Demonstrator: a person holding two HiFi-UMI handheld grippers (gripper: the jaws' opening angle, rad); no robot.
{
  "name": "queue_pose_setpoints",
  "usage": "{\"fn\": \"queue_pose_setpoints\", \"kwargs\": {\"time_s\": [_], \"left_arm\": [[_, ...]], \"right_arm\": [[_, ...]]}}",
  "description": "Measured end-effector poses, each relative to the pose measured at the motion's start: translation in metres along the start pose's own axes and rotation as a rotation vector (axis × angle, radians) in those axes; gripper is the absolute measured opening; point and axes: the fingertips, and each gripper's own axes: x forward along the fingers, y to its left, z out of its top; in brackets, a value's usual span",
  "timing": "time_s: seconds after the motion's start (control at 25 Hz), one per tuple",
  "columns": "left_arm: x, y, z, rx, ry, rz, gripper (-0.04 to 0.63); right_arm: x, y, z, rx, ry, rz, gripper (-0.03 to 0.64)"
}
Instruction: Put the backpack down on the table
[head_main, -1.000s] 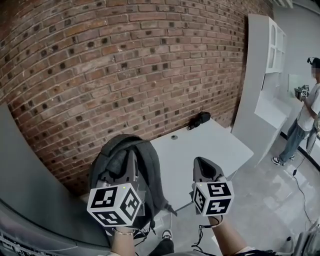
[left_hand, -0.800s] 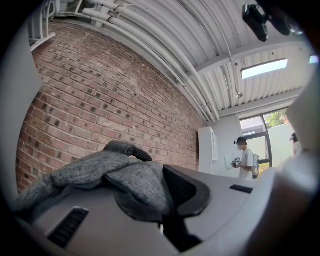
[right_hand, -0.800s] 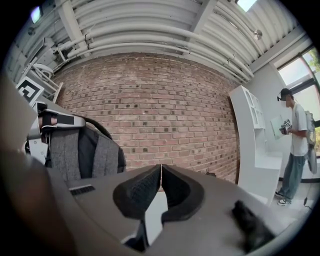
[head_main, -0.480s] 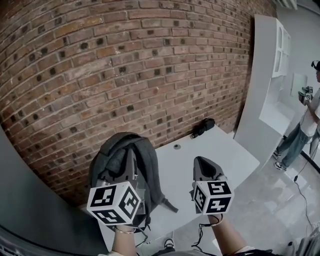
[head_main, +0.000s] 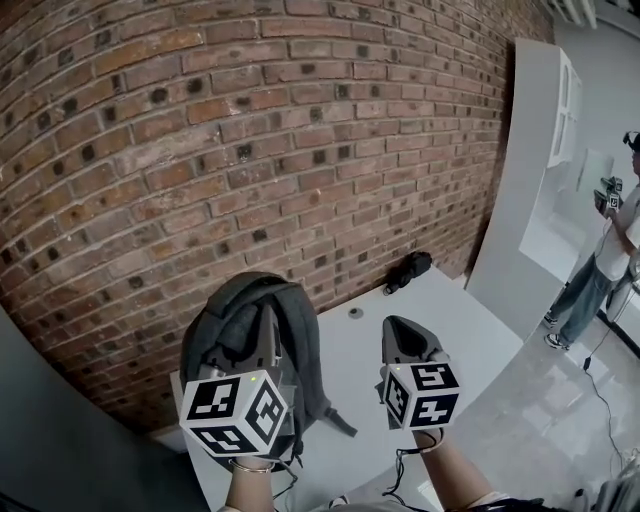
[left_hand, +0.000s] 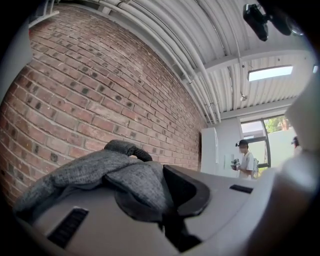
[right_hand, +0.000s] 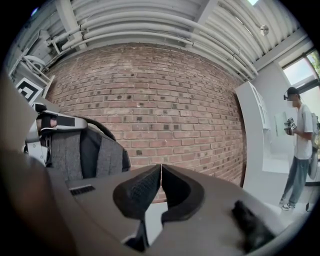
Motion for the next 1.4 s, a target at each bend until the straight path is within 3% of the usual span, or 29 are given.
{"fn": "queue_pose_setpoints", "kwargs": {"time_s": [0.32, 0.44, 0.8, 1.12, 1.4], "left_arm": [[0.035, 0.024, -0.018, -0.032, 0.019, 0.001, 0.037], [0.049, 0.028, -0.021, -0.009, 0.023, 0.010, 0.037], [0.083, 0.040, -0.041, 0.011, -0.012, 0.126, 0.037], [0.108, 0.031, -0.060, 0.039, -0.016, 0.203, 0.037], [0.126, -0.007, -0.075, 0.082, 0.011, 0.230, 0.038]], "right_arm": [[0.028, -0.011, -0.008, -0.002, 0.024, -0.031, 0.031], [0.043, -0.017, -0.013, 0.006, 0.031, -0.024, 0.031], [0.092, -0.025, -0.015, -0.020, 0.045, 0.039, 0.031], [0.115, -0.057, -0.019, -0.035, 0.074, 0.062, 0.031], [0.124, -0.080, -0.039, -0.006, 0.112, 0.111, 0.031]]}}
